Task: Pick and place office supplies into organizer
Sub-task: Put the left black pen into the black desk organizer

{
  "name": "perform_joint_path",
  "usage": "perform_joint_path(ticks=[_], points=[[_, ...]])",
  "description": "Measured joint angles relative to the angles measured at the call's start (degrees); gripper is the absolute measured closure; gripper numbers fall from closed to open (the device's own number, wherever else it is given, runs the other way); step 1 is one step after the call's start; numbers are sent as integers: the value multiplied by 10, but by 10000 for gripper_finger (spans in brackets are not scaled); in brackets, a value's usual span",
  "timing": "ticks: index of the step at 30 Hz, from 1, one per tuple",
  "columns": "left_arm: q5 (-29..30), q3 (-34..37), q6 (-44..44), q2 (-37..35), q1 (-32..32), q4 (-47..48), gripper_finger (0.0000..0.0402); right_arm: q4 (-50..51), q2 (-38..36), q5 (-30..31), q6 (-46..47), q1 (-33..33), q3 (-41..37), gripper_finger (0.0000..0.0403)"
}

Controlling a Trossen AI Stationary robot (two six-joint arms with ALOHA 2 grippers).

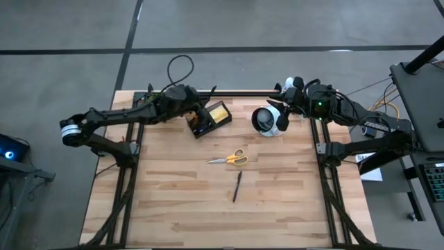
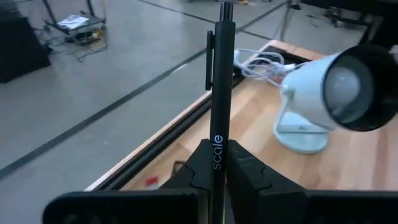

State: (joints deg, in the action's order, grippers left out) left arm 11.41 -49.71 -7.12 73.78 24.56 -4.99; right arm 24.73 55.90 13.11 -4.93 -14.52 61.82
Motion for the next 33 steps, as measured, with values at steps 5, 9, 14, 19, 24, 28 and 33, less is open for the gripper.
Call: perform_joint_path(ticks=[5,9,14,19,24,28,33], points=[[17,57,1,-23,6,-67,395,0,0,0,0,0,0,337],[23,107,0,-32,9,-151,395,0,0,0,0,0,0,337],[26,161,-1,-33,10,-276,395,0,0,0,3,0,0,337],[41,179,-1,-33,10,-291,395,1,0,0,3,0,0,337],[67,180,-1,-30,10,-290,395,0,0,0,3,0,0,337],[86,180,-1,-30,10,-284,395,0,0,0,4,0,0,337],[107,182,-1,-30,10,-280,395,0,0,0,4,0,0,337]])
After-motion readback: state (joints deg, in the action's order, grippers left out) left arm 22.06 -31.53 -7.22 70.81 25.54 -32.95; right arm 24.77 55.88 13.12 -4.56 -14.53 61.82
